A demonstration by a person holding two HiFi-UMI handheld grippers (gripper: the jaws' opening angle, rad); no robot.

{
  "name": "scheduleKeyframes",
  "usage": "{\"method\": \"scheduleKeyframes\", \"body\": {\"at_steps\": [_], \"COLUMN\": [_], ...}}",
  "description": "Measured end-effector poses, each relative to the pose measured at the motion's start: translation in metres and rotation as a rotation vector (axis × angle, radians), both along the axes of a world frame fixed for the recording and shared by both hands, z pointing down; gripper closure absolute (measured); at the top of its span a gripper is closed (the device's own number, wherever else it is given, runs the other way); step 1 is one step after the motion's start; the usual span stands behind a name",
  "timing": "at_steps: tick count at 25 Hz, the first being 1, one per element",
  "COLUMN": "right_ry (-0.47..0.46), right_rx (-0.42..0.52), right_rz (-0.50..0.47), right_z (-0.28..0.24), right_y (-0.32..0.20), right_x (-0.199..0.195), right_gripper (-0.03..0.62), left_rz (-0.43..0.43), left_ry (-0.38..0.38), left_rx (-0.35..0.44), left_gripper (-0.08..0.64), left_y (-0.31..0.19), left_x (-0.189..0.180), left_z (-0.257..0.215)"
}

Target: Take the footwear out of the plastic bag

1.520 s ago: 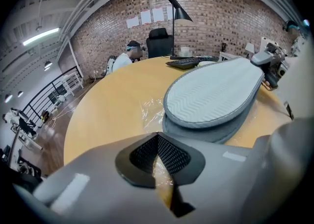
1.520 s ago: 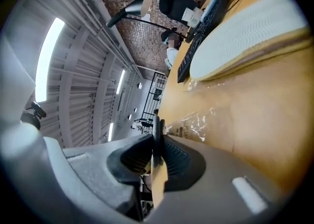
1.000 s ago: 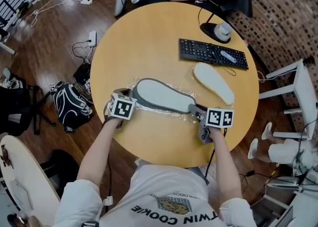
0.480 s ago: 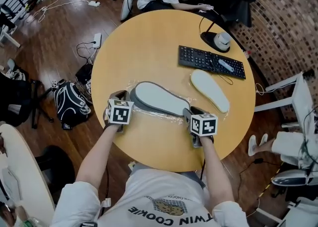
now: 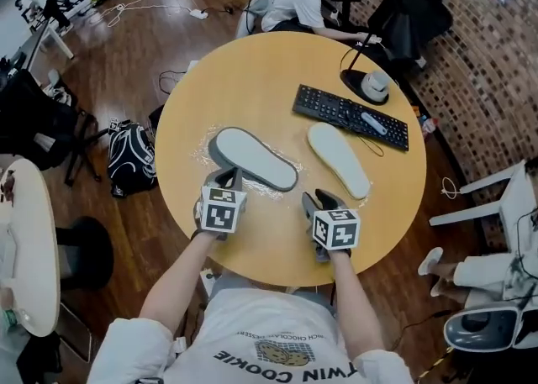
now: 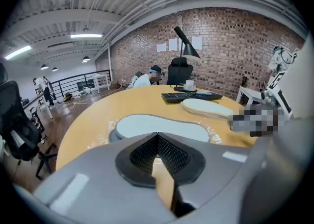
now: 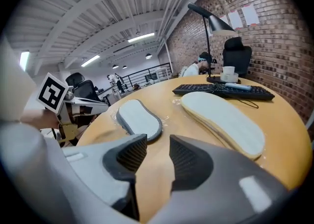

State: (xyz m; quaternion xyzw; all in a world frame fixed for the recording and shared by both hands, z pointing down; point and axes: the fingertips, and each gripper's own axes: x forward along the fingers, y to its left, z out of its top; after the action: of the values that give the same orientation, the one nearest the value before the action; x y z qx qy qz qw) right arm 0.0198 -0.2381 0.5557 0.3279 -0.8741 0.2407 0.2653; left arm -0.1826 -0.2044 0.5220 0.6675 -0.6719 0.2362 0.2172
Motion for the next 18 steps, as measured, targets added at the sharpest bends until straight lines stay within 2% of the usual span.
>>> {"method": "scheduleKeyframes", "body": {"at_steps": [6,11,14,18], "right_ry": [-0.072,-0.116,-0.138,-0.170], "right_rx": [0.047,0.063,0.072,0.070], "right_rz": [-0.133,-0.246,-0.285,-0.349], "right_z": [-0.011,-0.014,-0.024,-0.034], "right_y": [0.027,0.071,0.101,0.145], "right_x": [0.051,0.089,0.106,0.109], "right_gripper": [0.457,0.457,0.459,0.459], "left_rz": [-0.108,-0.156,-0.174,-0.196], "left_ry": [0.052,0.036,0.042,0.043], "left_rx": [0.061,0.088,0.101,0.105], "left_gripper": [0.553,0.552,0.552,0.552], "left_y": [0.043,0.092,0.118,0.154], "left_x": [0.103,0.180,0.214,0.238], "left_z": [-0.011,-0.016,-0.024,-0.032]}}
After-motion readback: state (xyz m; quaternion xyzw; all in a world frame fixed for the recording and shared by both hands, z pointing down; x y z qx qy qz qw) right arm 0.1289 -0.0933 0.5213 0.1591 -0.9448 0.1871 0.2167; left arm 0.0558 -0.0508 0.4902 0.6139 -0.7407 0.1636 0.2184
